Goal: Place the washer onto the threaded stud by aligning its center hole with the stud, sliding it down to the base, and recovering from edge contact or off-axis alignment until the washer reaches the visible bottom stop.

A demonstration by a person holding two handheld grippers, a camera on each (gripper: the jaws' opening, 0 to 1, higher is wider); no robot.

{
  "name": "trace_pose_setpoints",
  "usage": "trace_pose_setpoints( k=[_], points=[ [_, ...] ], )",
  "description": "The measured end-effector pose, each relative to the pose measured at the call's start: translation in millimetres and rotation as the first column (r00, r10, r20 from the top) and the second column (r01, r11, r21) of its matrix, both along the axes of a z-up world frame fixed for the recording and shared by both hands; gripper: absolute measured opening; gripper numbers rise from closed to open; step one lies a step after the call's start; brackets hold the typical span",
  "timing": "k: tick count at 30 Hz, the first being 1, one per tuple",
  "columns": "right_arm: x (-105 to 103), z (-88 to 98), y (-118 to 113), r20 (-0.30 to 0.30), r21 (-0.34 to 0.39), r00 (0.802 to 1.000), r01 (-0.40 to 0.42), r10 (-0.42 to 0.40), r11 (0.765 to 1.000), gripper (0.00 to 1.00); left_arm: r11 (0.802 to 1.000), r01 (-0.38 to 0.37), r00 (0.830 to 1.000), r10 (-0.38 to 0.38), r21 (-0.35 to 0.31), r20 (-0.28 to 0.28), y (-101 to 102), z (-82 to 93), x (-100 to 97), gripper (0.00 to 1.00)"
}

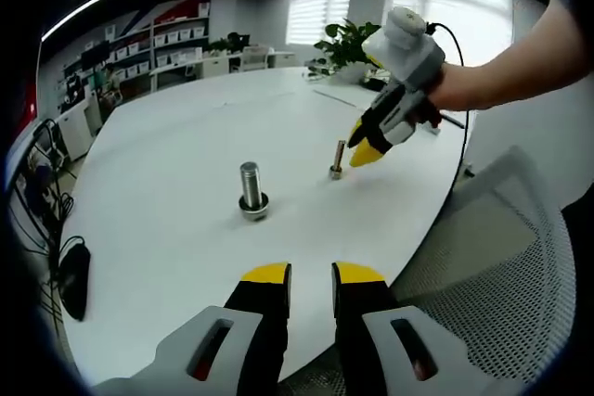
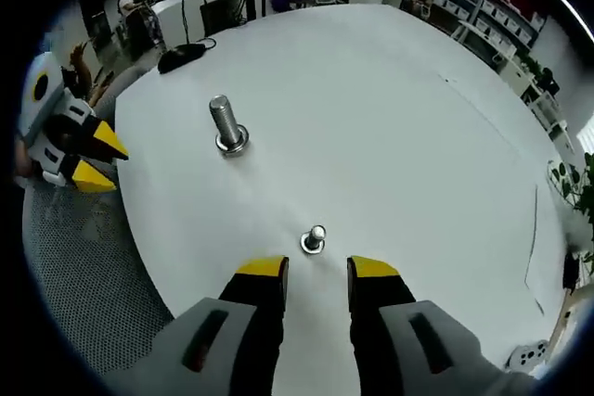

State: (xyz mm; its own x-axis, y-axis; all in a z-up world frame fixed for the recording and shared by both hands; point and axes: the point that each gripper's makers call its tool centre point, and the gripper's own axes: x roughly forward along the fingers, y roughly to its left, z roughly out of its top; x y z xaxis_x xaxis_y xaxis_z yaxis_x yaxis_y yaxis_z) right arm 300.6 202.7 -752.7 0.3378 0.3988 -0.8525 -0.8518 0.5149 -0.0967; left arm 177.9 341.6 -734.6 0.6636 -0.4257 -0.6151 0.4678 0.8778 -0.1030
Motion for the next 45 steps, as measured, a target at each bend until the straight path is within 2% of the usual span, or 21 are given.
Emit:
trace_pose_setpoints(
  k=[10,17,20,26,29,33,36,39,42,45],
  points=[
    [-14,26.0,-23,0.084,0.175,0.995,0.033,-0.048,0.984,0.34,1.000,-0.015,1.000,0.015,0.016,-0.007,3,-2.0,0.5,0.15],
    [-22,31.7,-45,0.069,0.257,0.993,0.072,-0.093,0.964,0.41,0.999,-0.047,0.998,0.047,-0.001,0.038,7,7.3,4.8,0.15],
    [-29,39.9,-48,0.065,0.340,0.992,0.081,-0.110,0.937,0.43,0.998,-0.064,0.997,0.064,-0.011,0.052,9,10.3,6.8,0.16],
    [-38,40.4,-62,0.056,0.390,0.990,0.097,-0.129,0.916,0.45,0.996,-0.088,0.994,0.090,-0.019,0.070,11,13.7,9.2,0.17],
    [-40,38.6,-71,0.019,0.419,0.984,0.152,-0.176,0.895,0.47,0.994,-0.106,0.992,0.107,-0.021,0.070,13,14.6,10.4,0.18],
    [-41,36.0,-81,0.023,0.423,0.983,0.157,-0.184,0.893,0.49,0.992,-0.125,0.986,0.126,-0.018,0.106,16,21.4,12.8,0.18],
    [-39,35.5,-85,0.019,0.445,0.980,0.170,-0.199,0.879,0.49,0.992,-0.128,0.989,0.129,-0.018,0.069,15,14.7,12.3,0.21],
    [-36,36.0,-85,0.006,0.474,0.976,0.190,-0.219,0.860,0.49,0.992,-0.129,0.990,0.128,0.014,0.063,17,11.7,11.7,0.21],
    [-37,37.7,-79,-0.015,0.503,0.973,0.208,-0.232,0.839,0.49,0.988,-0.152,0.986,0.151,0.007,0.070,21,14.2,12.9,0.22],
    [-40,38.0,-71,-0.005,0.504,0.978,0.183,-0.209,0.844,0.49,0.987,-0.162,0.985,0.162,-0.001,0.065,22,14.1,12.9,0.23]
  ],
)
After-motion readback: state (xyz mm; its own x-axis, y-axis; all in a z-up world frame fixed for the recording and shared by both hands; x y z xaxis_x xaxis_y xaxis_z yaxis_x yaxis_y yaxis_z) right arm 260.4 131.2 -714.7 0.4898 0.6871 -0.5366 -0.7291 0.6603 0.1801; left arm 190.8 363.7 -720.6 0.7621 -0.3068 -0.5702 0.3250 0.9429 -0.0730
